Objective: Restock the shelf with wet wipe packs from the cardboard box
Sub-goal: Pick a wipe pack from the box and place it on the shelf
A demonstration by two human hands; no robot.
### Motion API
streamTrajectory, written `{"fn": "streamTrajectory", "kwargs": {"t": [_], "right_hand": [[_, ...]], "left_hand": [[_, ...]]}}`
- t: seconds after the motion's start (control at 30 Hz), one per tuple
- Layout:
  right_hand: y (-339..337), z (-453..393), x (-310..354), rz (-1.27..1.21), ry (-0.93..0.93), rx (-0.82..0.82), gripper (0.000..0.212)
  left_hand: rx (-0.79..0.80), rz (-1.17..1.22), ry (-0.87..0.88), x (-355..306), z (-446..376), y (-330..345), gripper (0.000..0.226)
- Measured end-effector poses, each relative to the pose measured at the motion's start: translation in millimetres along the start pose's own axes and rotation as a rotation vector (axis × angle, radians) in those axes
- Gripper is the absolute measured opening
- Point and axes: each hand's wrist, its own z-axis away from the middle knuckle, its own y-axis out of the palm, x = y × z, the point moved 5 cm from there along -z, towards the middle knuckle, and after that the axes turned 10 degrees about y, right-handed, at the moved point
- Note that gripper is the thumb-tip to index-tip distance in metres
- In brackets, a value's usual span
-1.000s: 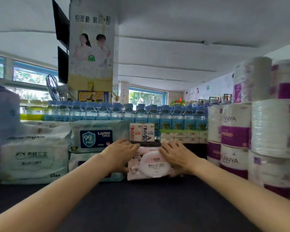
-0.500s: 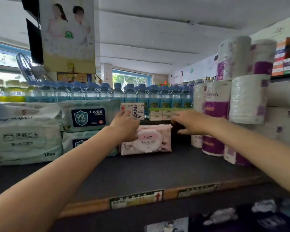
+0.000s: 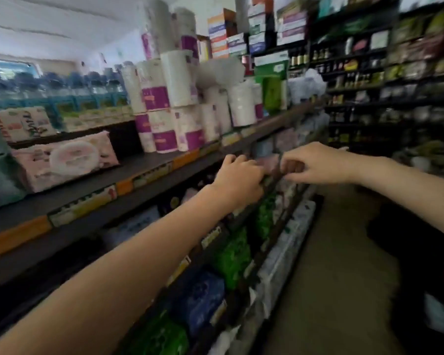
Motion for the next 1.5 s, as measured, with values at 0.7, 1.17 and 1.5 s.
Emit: {"fn": "streamTrajectory", "kwargs": {"t": [0.7,1.17,1.5], "right_hand": [[272.4,588.1,-332.1,-0.019,1.235,0.563,0.058],[448.5,514.1,-350.1,-0.1,0.986,0.573,0.07],[460.3,487.6,-326.6,0.28,0.51,0.418,0.008]], "left_hand": [[0.367,0.319,1.002,-603.3,-55.3,126.6,0.045],[0.71,0.405,0.65,-650.0,-72.3,251.9,0.045],[0.818,0.527,0.472,-607.4,-50.2,290.1,0.042]]}}
